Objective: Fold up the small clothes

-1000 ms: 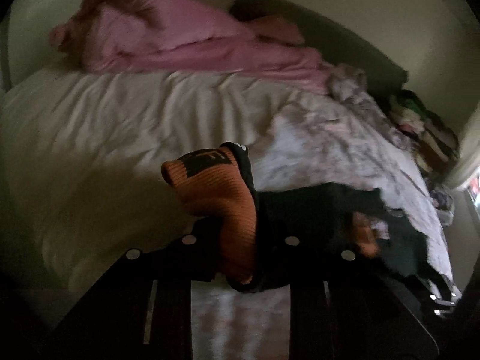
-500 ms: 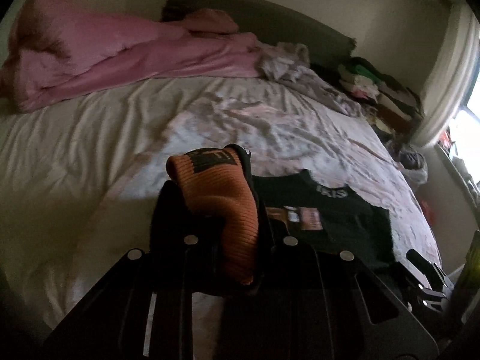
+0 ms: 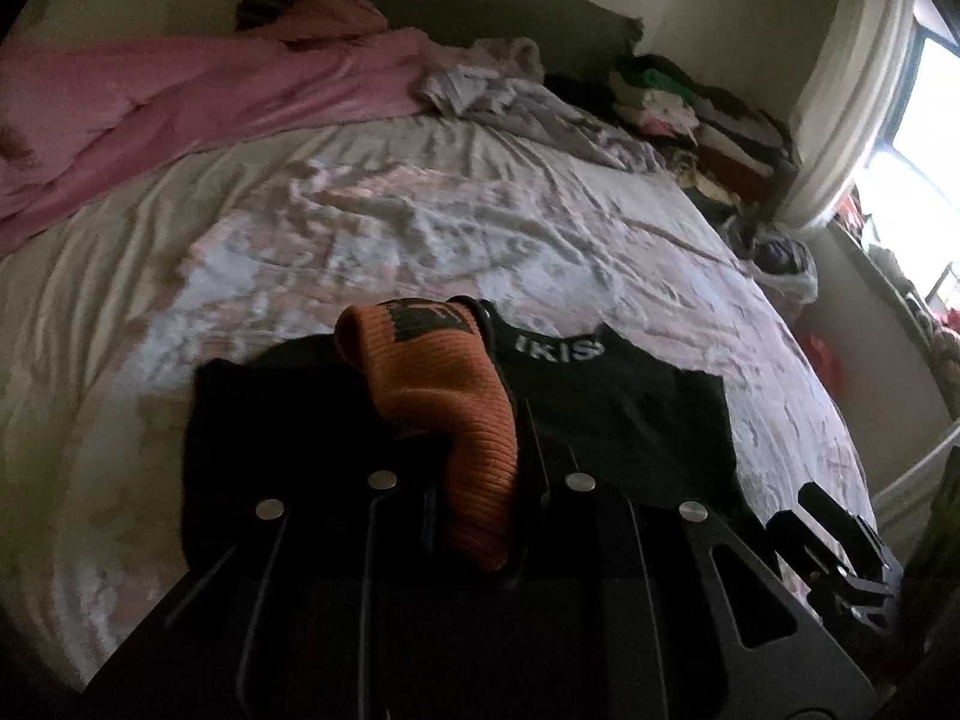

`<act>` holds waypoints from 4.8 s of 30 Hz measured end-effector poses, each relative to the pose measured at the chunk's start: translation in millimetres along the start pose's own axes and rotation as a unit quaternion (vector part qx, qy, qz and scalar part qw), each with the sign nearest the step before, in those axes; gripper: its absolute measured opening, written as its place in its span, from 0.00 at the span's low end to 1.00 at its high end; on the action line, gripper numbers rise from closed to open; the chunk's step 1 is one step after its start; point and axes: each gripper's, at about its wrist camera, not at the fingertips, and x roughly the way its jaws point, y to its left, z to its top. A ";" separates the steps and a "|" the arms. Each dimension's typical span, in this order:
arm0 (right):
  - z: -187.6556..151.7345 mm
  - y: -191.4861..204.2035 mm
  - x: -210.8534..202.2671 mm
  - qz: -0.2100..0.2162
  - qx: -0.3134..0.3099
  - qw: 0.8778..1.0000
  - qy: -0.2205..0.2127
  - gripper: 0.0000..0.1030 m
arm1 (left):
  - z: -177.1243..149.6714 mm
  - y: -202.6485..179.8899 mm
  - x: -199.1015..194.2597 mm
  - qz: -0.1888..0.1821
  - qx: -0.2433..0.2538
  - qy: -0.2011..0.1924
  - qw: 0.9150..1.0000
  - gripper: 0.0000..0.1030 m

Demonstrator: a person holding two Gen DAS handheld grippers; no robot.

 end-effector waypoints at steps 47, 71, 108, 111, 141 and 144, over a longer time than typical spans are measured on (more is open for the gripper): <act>-9.2 51.5 77.3 0.061 -0.064 0.994 0.062 0.08 | -15.3 63.8 11.7 0.080 -0.019 -0.006 0.997 0.62; 23.4 -26.8 43.5 -0.048 -0.064 0.997 -0.003 0.08 | -15.0 45.4 27.4 0.081 0.009 0.014 0.997 0.62; -21.8 13.3 80.7 -0.052 -0.133 0.984 0.101 0.32 | -44.3 8.2 92.4 0.092 0.081 0.080 0.989 0.62; -29.9 1.9 93.7 -0.081 -0.130 0.980 0.130 0.32 | -45.2 8.3 92.7 0.091 0.080 0.080 0.989 0.62; -21.3 14.1 24.4 -0.054 -0.095 0.993 0.044 0.87 | -45.1 0.0 37.5 0.076 0.078 0.045 0.993 0.84; -22.1 15.0 17.0 -0.054 -0.095 0.993 0.039 0.87 | -46.2 0.5 28.8 0.075 0.077 0.041 0.993 0.89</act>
